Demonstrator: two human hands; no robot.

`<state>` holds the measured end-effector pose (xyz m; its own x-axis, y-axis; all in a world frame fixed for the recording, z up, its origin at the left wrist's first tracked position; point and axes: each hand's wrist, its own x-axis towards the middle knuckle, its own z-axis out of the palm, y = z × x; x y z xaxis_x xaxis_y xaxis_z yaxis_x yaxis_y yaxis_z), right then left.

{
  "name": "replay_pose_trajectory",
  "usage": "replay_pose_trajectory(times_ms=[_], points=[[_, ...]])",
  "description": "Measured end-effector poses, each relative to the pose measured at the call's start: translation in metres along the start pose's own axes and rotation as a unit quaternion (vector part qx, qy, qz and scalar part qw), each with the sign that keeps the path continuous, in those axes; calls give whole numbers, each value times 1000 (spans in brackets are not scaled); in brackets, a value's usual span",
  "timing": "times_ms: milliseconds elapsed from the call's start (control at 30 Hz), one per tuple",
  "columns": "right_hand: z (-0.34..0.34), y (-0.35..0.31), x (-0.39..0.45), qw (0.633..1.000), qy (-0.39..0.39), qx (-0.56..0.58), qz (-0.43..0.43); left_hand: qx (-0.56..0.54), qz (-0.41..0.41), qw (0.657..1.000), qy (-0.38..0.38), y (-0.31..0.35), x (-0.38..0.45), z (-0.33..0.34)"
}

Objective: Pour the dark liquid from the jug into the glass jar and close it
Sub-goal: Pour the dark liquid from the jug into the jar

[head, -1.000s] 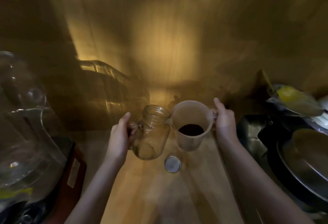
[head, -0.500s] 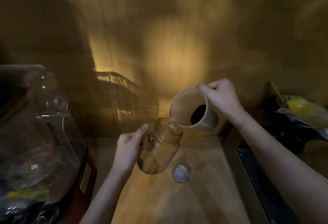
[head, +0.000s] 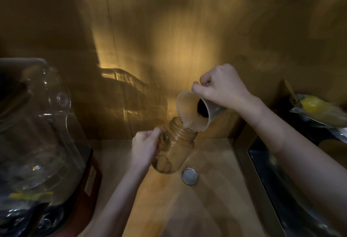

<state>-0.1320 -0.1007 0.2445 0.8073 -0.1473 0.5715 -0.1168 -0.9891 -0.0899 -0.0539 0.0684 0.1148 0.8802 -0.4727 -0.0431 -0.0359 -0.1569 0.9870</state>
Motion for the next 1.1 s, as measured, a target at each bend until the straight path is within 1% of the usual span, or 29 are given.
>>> replay_pose_trajectory(times_ms=[67, 233, 433, 533, 900, 1100], points=[[1, 0, -1, 1000, -2, -23, -18, -3, 8, 1000, 9, 0, 0, 3], [3, 1, 1, 998, 8, -38, -39, 16, 37, 999, 15, 0, 2, 7], [8, -4, -1, 996, 16, -67, -64, 13, 22, 999, 21, -7, 3, 9], [11, -7, -2, 995, 20, -63, -73, 16, 16, 1000, 21, -9, 5, 9], [8, -9, 1, 994, 24, -54, -94, 24, 36, 999, 13, -5, 4, 11], [8, -8, 4, 990, 37, -52, -122, 18, 28, 999, 11, -4, 4, 13]])
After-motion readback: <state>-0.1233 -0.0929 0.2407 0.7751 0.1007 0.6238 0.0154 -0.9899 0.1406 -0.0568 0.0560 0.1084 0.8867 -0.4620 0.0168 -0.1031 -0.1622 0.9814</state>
